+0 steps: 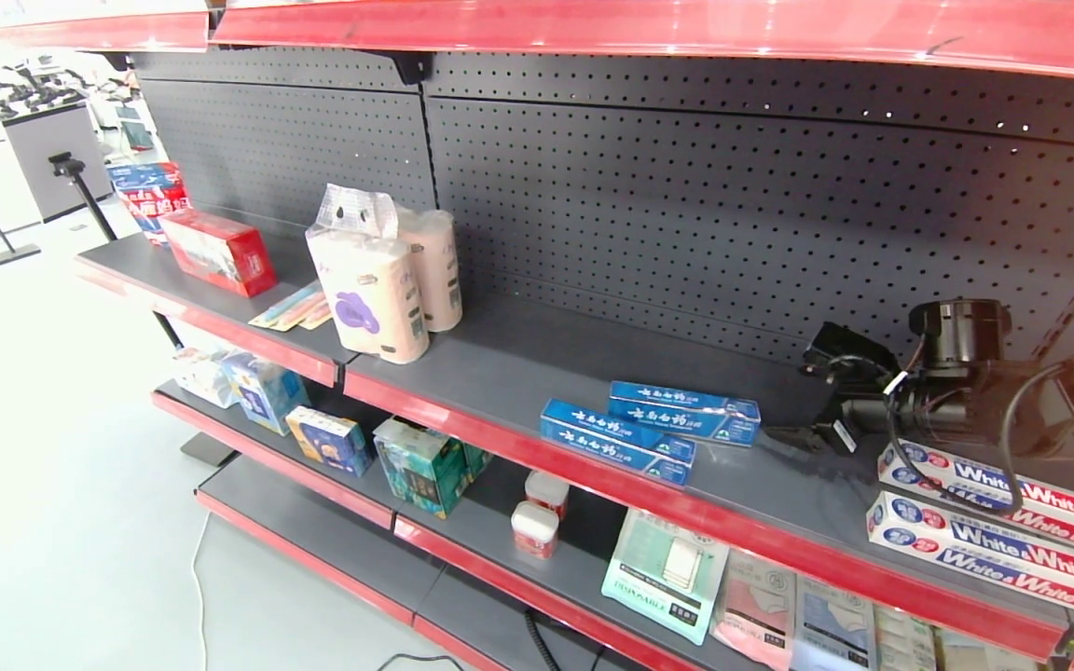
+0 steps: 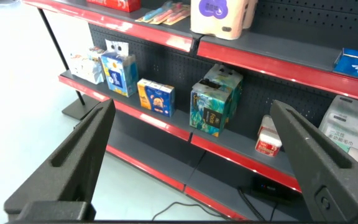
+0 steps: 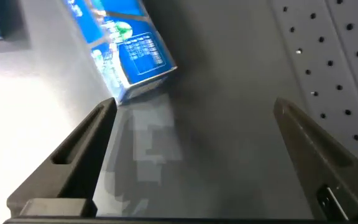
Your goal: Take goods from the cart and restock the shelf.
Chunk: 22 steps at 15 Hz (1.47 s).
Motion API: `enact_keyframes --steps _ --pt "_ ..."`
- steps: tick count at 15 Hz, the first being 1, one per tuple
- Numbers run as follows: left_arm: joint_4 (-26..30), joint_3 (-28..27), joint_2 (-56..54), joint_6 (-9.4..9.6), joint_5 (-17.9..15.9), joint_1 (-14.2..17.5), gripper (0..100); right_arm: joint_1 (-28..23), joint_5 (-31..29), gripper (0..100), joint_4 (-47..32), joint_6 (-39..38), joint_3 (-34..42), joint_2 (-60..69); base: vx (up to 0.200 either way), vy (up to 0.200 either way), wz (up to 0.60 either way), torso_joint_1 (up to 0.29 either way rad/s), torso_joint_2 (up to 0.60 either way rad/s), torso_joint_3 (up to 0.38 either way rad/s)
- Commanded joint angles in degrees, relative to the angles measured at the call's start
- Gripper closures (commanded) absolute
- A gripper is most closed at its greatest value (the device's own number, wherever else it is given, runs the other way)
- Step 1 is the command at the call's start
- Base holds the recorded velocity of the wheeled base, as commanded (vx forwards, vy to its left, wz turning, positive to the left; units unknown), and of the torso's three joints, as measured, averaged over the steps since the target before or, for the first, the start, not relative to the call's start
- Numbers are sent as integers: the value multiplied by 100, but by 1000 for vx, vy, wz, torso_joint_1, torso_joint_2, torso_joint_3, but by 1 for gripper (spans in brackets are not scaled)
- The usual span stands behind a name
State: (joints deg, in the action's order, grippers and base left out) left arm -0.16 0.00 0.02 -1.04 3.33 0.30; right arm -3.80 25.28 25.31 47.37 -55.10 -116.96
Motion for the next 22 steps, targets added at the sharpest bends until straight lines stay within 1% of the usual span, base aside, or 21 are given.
enact_keyframes --steps 1,4,22 --pt "-2 0 -2 -2 1 5 0 -77 -32 0 0 0 -80 -108 0 0 0 0 0 0" --pt "-2 0 -2 -2 1 5 0 -77 -182 0 0 0 -229 -231 0 0 0 0 0 0" --pt "-2 0 -2 -2 1 5 0 319 -182 0 27 -193 -168 -161 0 0 0 0 0 0"
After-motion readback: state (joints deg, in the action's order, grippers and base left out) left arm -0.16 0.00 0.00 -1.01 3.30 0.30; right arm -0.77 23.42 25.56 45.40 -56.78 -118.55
